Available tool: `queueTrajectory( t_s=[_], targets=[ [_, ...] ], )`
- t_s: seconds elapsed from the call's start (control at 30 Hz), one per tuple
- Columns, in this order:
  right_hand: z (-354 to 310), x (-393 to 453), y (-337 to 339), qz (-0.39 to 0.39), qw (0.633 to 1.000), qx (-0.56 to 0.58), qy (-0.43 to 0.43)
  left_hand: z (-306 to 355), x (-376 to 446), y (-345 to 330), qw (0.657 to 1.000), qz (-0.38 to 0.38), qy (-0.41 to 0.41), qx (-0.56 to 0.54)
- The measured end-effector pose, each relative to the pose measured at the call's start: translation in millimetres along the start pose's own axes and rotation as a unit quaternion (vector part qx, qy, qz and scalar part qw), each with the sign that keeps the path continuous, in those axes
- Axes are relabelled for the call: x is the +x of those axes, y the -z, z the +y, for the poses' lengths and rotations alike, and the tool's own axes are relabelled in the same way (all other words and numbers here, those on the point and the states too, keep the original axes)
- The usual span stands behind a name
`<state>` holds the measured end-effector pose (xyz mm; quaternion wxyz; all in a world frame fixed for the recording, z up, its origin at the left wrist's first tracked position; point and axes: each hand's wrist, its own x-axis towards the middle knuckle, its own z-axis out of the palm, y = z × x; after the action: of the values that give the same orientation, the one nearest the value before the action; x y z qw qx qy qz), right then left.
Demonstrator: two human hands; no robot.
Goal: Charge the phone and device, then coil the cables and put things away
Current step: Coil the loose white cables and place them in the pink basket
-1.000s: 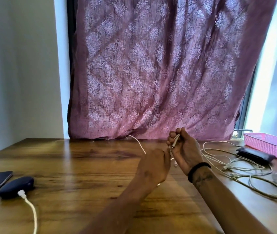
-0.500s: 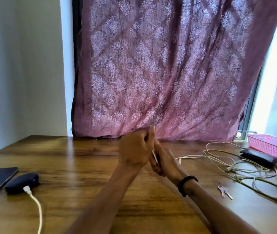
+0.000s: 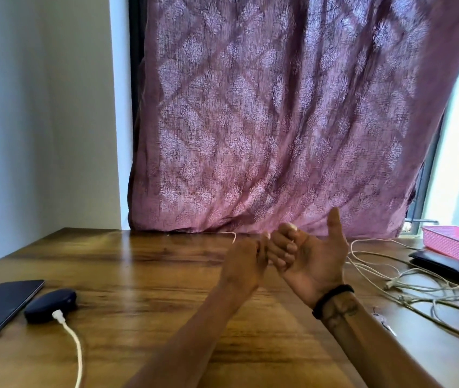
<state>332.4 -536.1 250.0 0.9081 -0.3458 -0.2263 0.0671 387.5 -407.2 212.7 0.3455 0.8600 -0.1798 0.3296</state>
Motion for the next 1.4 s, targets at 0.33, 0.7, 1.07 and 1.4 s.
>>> queueTrajectory(
  t_s=[0.33,0.7,1.07,1.4],
  targets=[
    [-25.8,19.7,36.1,0.182,0.946,-0.162,0.213,21.5,-14.0,-0.8,0.97,0.027,-0.195,0.145],
    [24.6,8.0,25.1,0.009,0.875,-0.476,-0.09,12.0,6.3,38.5,0.97,0.124,-0.136,0.161],
    [7.6,-3.0,0.2,-0.097,0.976,-0.101,-0.169,-4.7,13.0,20.1,0.995,0.095,0.029,-0.01],
    [-8.9,6.5,15.5,0.053,0.997,-0.014,0.059,14.8,-19.3,-5.7,0.989,-0.073,-0.069,0.113]
  ],
)
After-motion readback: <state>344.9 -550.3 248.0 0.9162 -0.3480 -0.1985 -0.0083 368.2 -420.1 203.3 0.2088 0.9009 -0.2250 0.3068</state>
